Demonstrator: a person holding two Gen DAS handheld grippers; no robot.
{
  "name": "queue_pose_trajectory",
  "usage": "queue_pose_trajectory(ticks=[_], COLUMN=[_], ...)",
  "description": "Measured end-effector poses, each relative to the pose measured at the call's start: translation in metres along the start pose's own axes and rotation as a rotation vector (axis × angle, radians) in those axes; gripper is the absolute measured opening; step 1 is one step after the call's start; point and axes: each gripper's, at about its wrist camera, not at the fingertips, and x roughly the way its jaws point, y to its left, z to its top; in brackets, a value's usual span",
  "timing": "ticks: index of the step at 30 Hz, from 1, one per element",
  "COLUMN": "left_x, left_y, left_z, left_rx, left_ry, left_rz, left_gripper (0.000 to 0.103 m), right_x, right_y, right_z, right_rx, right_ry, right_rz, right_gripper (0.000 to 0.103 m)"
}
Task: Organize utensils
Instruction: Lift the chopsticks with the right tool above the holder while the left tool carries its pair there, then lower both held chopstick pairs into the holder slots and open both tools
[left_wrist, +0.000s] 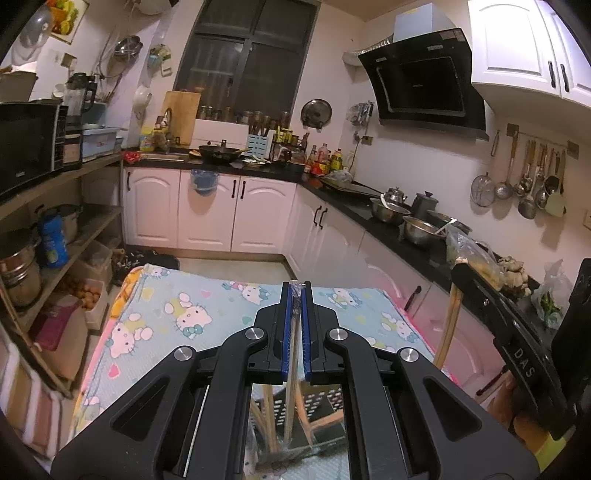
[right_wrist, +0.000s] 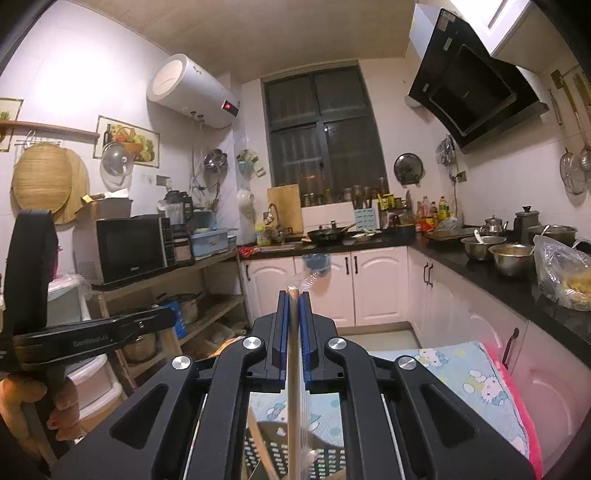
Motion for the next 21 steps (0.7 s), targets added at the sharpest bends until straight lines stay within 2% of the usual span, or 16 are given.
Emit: queue_pose_trajectory(ticks=[21], left_x=[0.024], left_y=[0.008], left_z=[-0.02], left_rx=[-0.014], left_ry=[-0.019], left_rz=[0.014], left_gripper=[0.001], right_x=[0.046], right_y=[-0.017], right_z=[-0.045], right_rx=[0.037], right_ry=[-0.066], right_rz=[-0.182], right_gripper=[0.006])
